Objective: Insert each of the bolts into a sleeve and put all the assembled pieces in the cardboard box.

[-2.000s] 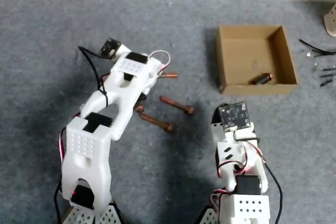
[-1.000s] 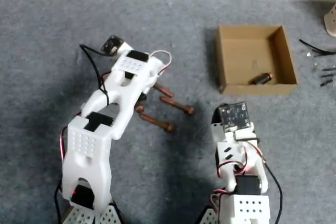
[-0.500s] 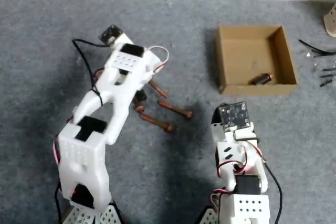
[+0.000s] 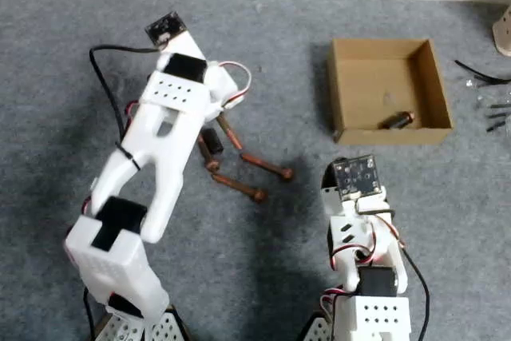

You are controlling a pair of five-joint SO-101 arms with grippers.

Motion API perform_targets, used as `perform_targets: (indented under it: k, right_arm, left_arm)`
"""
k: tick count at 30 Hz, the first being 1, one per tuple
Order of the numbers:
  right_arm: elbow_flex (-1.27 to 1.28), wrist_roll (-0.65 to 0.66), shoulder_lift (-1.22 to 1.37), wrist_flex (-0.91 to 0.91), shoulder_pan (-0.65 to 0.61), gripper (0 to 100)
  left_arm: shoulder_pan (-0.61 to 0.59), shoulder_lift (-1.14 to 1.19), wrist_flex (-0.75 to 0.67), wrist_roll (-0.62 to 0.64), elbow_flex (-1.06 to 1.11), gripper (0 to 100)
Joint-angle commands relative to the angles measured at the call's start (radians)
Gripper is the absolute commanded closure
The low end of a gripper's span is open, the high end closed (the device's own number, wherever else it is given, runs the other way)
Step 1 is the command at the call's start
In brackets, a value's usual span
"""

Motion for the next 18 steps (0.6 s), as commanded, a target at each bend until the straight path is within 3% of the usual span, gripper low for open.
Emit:
perform_targets:
  k: [1,18]
  right_arm:
    - [0.120,0.014,-0.016,0.001,0.015,99.5]
    - [0.120,0.014,-0.016,-0.001,0.015,99.5]
  left_arm:
    - [-0.008,-0.111,0.052,-0.049,-0.007,100]
    - [-0.007,-0.308,0.209,-0.292,-0.005,100]
